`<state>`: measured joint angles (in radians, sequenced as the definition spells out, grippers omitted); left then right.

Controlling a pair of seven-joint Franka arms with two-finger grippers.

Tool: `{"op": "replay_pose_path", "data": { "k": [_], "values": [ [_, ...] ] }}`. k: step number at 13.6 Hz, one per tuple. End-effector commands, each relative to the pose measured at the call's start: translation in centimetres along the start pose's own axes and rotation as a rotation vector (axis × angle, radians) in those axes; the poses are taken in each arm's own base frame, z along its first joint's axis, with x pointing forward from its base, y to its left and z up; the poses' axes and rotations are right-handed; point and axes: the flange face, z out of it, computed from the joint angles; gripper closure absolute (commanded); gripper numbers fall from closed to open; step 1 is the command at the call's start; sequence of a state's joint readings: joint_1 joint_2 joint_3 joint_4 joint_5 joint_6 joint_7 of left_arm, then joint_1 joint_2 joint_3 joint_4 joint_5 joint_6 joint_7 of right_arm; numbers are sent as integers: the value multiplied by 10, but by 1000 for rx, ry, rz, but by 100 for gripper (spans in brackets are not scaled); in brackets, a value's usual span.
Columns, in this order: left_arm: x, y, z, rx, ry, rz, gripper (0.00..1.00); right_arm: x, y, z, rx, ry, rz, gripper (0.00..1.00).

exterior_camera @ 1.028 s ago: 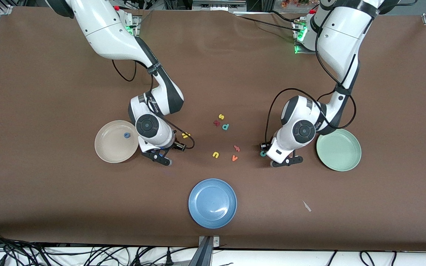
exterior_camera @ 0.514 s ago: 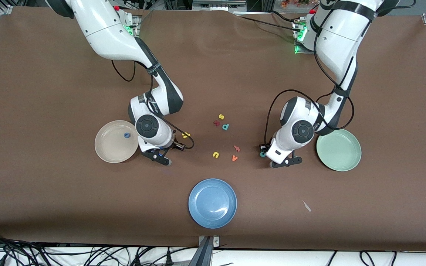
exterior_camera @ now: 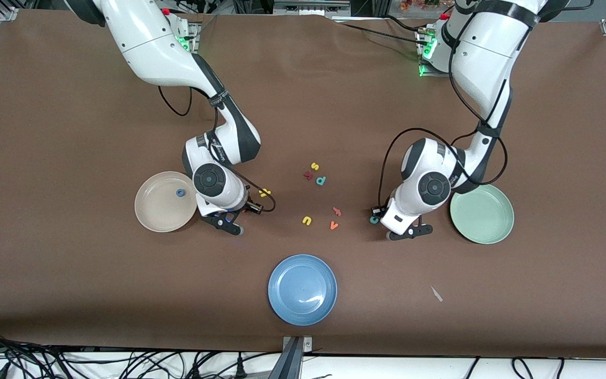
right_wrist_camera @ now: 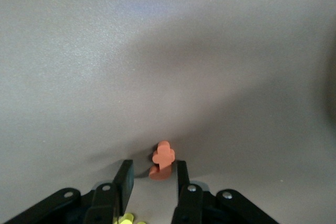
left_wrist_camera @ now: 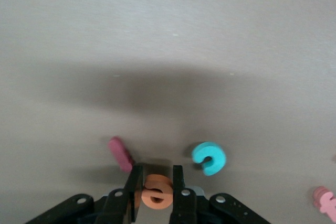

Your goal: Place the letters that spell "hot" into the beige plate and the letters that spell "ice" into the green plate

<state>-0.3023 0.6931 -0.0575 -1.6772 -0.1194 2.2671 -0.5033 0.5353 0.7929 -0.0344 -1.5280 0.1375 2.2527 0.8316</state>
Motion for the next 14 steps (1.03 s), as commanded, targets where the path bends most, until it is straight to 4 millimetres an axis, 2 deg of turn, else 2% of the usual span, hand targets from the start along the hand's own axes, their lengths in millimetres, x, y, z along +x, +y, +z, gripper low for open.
{"op": "replay_pose_path", "data": {
  "k": [1, 2, 5, 7, 9, 11, 13, 14],
  "values": [
    [3, -40, -64, 33, -62, 7, 100, -1, 3, 3, -3, 7, -13, 59],
    [7, -62, -76, 41, -96, 39, 100, -2, 4, 4, -4, 4, -13, 61],
    [25, -129, -92, 41, -164, 68, 100, -2, 4, 3, -4, 6, -17, 79],
    [41, -178, -92, 65, -166, 93, 100, -1, 5, 2, -4, 6, -30, 100],
    [53, -227, -76, 133, -185, 156, 100, 0, 9, -6, 2, 7, -49, 100],
    [62, -260, -59, 135, -203, 163, 100, 7, 32, -28, 14, 5, -110, 100],
    [73, -287, -35, 160, -184, 156, 100, 19, 75, -39, 6, -10, -230, 100],
    [74, -289, -25, 168, -186, 161, 100, 29, 101, -44, 7, -15, -293, 100]
  ]
}}
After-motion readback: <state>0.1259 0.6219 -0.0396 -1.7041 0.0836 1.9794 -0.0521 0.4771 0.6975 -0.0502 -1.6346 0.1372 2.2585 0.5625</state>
